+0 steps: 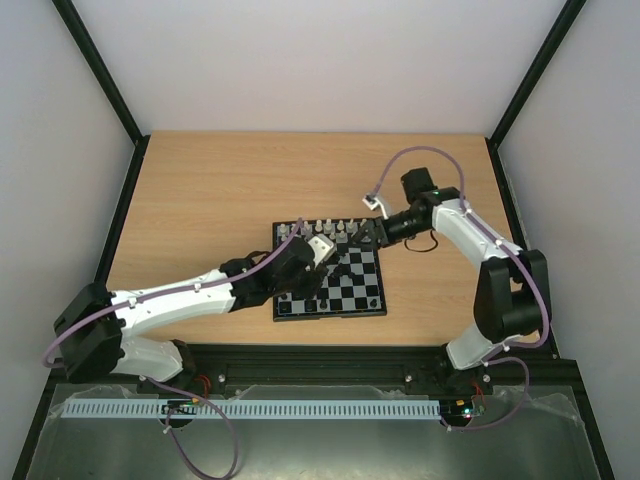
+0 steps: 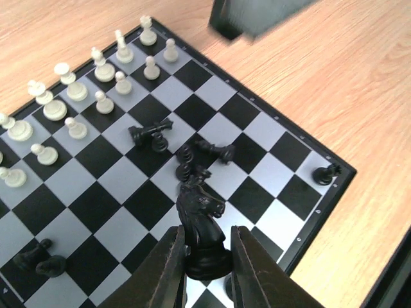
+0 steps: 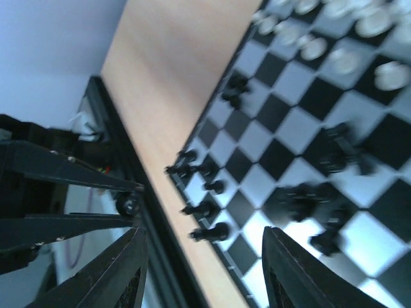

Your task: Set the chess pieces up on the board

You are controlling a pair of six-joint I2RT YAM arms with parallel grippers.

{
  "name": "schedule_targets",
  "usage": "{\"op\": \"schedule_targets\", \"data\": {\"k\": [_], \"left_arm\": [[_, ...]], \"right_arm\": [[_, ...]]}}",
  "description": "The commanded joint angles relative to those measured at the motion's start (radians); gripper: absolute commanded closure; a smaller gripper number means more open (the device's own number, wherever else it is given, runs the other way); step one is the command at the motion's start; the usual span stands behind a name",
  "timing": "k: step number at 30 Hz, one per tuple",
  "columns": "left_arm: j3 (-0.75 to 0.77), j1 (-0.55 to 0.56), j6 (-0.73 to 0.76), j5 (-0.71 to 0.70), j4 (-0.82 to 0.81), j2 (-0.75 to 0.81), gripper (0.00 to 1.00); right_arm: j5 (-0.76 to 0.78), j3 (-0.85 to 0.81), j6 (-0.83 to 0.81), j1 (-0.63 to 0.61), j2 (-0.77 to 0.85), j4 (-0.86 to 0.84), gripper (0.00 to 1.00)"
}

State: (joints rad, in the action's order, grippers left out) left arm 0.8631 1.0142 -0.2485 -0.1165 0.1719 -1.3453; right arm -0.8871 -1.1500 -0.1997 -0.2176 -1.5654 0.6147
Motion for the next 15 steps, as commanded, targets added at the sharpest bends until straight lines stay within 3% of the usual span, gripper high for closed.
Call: {"op": "schedule_targets", "data": {"k": [1,15], "left_arm": [[-0.025,0.027,0.048,0.019,-0.076,0.045,0.88],[-0.033,0.062,0.068,0.025,-0.1,0.063,0.88]], "right_arm": [[-0.158,-0.045,-0.035,-0.059,-0.054,0.182,0.49],[-0.259,-0.087,-0.129,-0.167,-0.16,0.302,0.62]]}}
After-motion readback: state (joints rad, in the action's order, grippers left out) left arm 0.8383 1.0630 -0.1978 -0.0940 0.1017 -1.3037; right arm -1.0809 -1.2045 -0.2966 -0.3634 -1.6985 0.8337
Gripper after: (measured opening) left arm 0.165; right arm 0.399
